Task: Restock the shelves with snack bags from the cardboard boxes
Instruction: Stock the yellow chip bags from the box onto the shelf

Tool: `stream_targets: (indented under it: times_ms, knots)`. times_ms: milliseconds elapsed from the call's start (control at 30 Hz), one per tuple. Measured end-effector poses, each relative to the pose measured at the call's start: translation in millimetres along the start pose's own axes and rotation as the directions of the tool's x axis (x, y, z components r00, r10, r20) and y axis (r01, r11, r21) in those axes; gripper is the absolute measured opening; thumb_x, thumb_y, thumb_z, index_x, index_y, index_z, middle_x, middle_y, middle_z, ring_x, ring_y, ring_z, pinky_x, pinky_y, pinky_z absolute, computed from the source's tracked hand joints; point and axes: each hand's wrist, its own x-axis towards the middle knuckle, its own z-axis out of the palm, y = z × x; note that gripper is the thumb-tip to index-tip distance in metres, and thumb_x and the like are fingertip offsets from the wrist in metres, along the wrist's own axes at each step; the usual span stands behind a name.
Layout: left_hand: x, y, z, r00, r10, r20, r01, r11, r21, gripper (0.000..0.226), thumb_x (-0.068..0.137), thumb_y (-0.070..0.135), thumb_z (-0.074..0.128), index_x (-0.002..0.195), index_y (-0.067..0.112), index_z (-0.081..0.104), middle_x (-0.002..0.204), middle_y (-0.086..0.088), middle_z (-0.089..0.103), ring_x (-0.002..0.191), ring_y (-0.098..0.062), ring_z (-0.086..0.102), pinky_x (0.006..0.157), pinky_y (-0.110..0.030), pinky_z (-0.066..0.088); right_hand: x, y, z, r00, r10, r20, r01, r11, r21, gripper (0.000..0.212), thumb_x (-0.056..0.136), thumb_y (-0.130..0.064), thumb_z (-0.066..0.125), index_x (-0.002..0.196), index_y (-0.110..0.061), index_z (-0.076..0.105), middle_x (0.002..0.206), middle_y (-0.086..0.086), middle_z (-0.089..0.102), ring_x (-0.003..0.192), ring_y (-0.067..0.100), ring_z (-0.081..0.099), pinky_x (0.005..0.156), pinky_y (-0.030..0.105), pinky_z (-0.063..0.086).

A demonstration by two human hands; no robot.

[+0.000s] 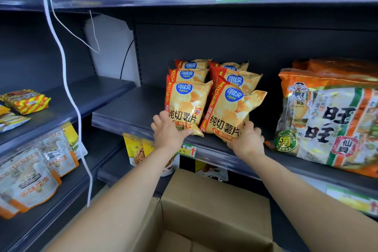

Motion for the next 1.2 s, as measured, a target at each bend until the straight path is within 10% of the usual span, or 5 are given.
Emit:
stream_targets:
  times_ms: [1200]
  knots:
    - [-50.0,-2.5,-63.3,0.973,0.204,0.103,-0.200,0.979,-0.048,0.038,0.088,0.022,0.065,0.121,0.014,0.048,0.126,-0.006,0.040,0.117,-0.023,0.048,0.093,-0.033,0.043,-75.2,-31.2,-6.2,0.966,-0.221,-0.136,0.233,0.969,0.082,0.046,0.092,-0.020,0.059,0.135,-0.009,0.046,0.135,0.012,0.049,0.124,0.030,0.043,0.098,0.038,0.042]
